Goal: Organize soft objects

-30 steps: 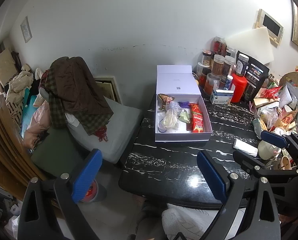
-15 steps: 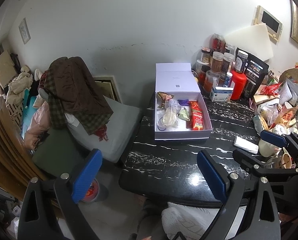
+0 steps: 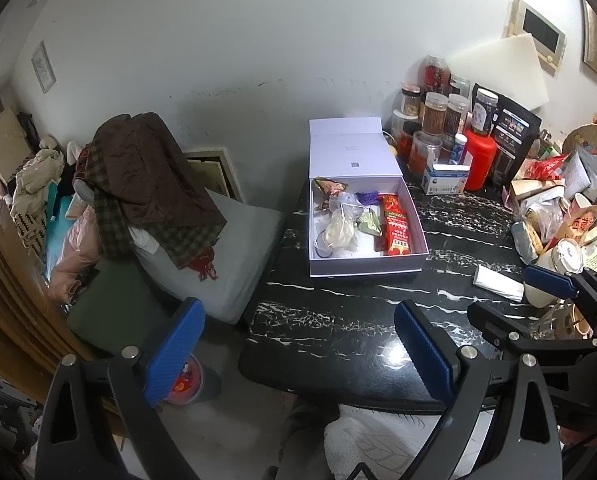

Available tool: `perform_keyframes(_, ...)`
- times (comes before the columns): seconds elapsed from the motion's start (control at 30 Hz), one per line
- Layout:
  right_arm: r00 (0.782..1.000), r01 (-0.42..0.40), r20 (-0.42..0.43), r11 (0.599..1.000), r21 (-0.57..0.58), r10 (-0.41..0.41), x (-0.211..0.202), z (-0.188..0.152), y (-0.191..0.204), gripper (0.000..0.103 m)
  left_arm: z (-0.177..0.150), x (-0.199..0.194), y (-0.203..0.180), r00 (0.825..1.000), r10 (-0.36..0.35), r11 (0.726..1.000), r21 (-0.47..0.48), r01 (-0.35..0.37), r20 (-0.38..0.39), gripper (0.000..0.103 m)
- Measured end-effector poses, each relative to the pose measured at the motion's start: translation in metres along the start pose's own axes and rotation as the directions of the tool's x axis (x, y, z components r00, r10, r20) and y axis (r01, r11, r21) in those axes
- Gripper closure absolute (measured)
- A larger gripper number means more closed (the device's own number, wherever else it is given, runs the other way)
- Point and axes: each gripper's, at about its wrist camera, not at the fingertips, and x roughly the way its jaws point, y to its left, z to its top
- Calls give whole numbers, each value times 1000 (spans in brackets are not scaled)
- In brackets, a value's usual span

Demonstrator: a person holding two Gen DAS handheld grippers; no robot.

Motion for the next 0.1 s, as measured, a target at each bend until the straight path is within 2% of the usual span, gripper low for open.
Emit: perform_keyframes(0.1, 1000, -3, -15, 1000, 17, 3, 6, -1, -5, 24, 2, 4, -3, 1000, -10, 1000, 17, 10, -5, 6)
